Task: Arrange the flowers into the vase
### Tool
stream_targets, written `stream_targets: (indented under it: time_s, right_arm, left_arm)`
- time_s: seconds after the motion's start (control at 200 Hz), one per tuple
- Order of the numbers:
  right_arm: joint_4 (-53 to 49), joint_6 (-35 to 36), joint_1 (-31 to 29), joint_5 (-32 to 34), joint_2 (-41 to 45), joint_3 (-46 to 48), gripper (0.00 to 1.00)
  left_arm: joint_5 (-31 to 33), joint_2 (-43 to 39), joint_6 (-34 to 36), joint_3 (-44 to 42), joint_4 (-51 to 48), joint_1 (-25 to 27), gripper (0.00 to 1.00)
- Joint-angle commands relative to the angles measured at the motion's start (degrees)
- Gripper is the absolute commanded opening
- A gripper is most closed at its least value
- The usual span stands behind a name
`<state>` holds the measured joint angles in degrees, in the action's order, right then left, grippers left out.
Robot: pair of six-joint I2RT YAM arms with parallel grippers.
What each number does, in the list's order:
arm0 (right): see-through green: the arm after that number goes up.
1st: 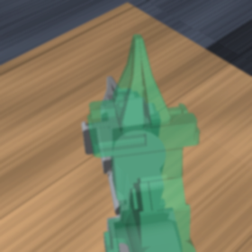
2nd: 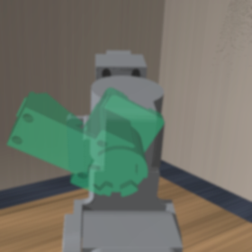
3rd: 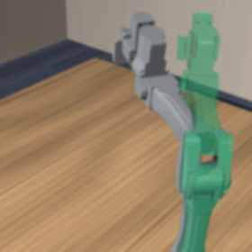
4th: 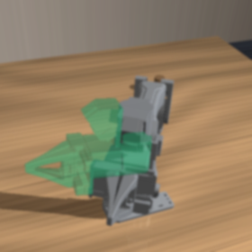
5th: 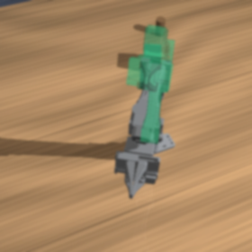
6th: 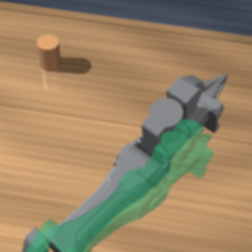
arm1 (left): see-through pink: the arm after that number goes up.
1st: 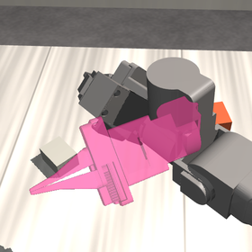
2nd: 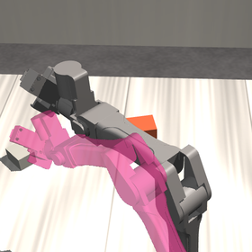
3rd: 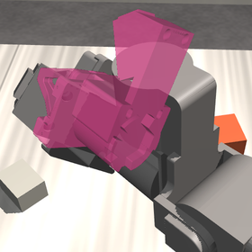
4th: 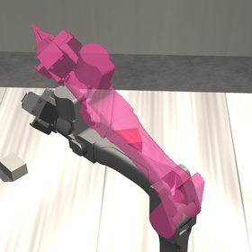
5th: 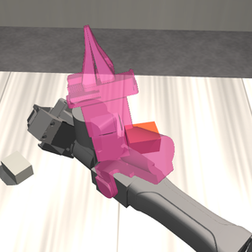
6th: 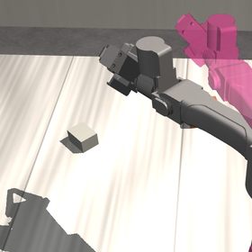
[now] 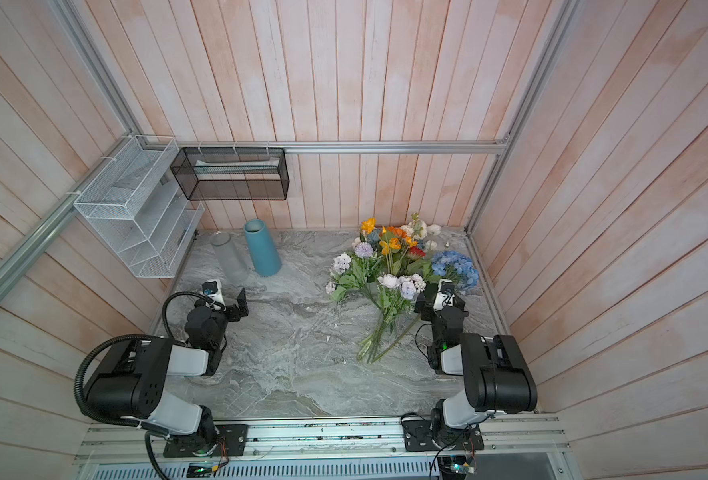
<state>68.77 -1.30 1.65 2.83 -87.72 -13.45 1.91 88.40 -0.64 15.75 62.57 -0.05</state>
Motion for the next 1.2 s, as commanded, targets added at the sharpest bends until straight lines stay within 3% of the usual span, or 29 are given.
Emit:
stream_targets:
  time_s: [0.0,1.195]
  right_arm:
    - [-0.5,0.0,0.2,-0.6,0.8,-0.9,0.98]
    - [-1.7,0.3,-0.2,-0.5,3.2,-1.0,0.97]
  left_arm:
    - [0.2,-0.1,-0.1,0.7,1.0,-0.1,1.0]
    - [0.1,-2.4,-0.2,1.2,-1.3,-0.3,1.0]
